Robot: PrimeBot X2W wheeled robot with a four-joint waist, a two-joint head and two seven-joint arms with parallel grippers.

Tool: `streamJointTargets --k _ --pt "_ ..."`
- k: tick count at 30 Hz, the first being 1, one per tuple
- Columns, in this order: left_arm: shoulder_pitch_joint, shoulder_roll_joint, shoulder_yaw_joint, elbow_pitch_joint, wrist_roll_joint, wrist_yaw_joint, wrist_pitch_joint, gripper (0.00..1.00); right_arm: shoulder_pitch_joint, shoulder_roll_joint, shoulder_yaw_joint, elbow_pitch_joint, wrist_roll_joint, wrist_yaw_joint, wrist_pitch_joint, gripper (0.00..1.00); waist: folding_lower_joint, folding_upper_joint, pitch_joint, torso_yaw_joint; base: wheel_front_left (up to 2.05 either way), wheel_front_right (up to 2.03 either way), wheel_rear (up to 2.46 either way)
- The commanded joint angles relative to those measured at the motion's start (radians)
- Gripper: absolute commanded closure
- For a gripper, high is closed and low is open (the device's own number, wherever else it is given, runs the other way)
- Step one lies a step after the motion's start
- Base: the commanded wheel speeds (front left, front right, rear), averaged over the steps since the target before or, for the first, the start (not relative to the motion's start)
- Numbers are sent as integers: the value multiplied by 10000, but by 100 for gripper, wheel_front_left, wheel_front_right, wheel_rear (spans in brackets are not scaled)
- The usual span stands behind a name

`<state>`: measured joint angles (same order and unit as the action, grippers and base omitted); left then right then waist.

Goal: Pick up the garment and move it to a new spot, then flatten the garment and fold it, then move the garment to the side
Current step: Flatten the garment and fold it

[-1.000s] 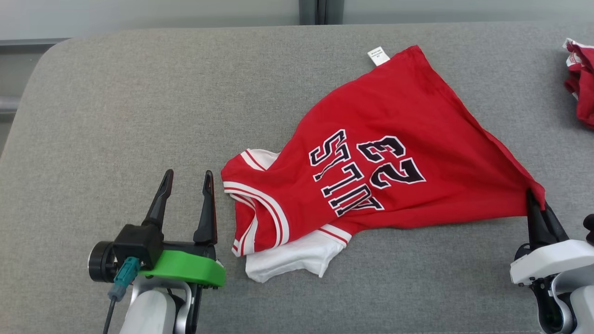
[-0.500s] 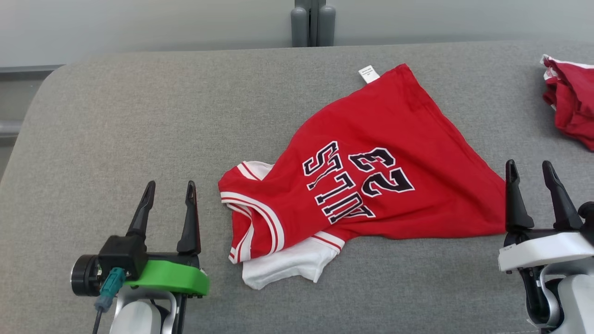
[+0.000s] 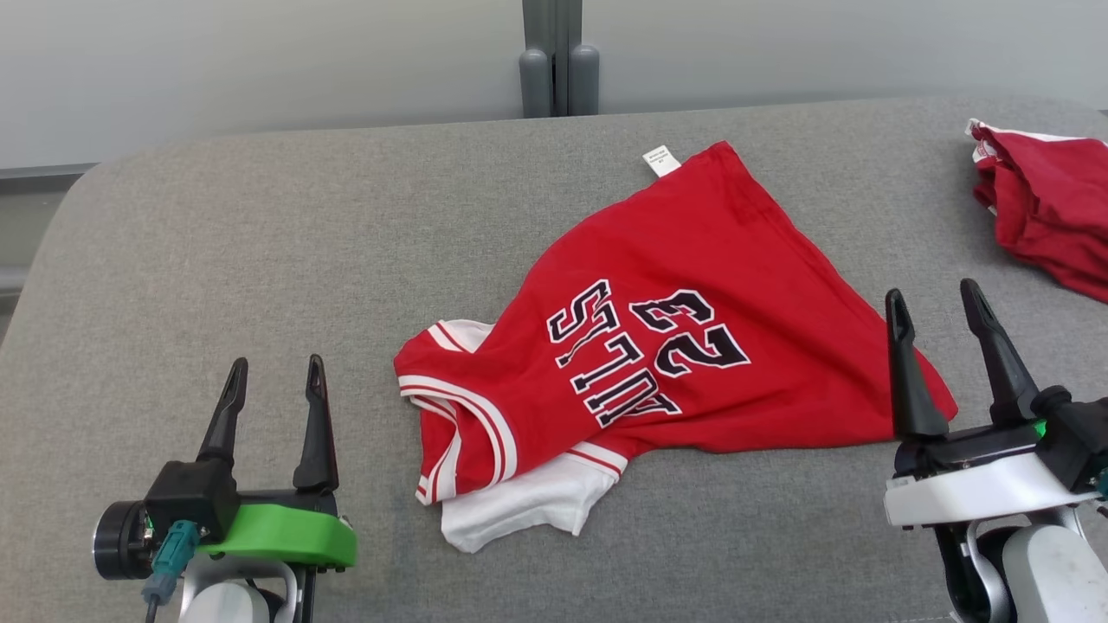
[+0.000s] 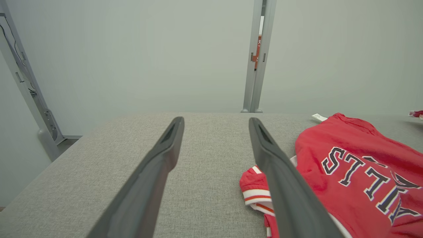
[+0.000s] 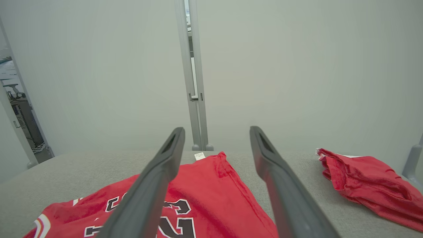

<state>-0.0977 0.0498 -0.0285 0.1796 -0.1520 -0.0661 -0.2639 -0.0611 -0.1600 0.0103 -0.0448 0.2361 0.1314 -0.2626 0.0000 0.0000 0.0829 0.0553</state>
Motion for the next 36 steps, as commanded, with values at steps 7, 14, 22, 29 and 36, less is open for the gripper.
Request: streamJointTargets --k 7,14,22,29,36 --pt "394 22 241 -40 243 -44 -1 0 771 68 219 -213 -418 -17 -25 0 0 0 -273 -24 0 0 0" --pt "600 20 315 -68 386 -99 -1 0 969 76 336 -33 -444 -17 -26 0 0 0 -352 -38 0 0 0" --pt "706 19 331 -102 392 -108 -1 0 1002 149 277 154 -479 -17 -26 0 0 0 -368 28 0 0 0" --pt "753 18 309 -125 346 -48 -1 0 1015 191 243 317 -452 -17 -26 0 0 0 -389 21 0 0 0" --pt "810 18 284 -106 316 -25 -1 0 998 221 263 458 -334 -17 -26 0 0 0 -417 5 0 0 0"
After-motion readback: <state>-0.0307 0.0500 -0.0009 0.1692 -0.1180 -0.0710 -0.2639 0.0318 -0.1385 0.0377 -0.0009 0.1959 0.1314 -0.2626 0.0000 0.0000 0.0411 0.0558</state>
